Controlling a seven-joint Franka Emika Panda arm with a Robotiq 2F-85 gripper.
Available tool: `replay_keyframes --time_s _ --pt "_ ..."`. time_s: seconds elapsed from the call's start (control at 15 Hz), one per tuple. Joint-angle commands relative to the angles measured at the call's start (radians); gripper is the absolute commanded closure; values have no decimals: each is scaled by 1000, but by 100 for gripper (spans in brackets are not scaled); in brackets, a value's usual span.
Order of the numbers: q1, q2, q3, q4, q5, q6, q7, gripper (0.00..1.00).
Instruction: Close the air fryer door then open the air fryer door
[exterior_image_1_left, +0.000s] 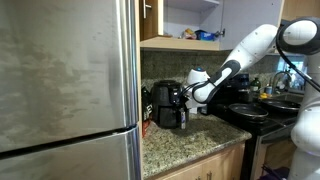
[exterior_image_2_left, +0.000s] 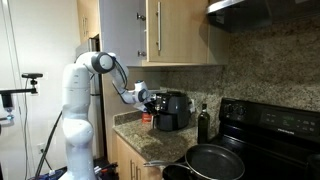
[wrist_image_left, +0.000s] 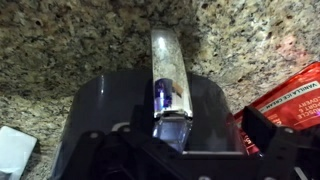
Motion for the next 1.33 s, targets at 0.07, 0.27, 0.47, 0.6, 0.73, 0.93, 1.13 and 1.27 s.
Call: replay_keyframes --time_s 0.07,0.27,0.47,0.6,0.73,0.93,1.13,1.27 --pt "-1 38 -10 29 -18 4 22 0" --pt "1 67 -24 61 -42 -3 48 0" --pt "7 102 -47 105 -76 -10 88 0" --pt "11 136 -57 141 -96 -6 106 0" --pt "14 169 -63 176 -110 -4 119 0" --pt "36 208 -99 225 -209 31 171 0" --pt "69 239 -148 277 -331 59 246 0" --pt "95 260 -186 312 -414 72 301 0"
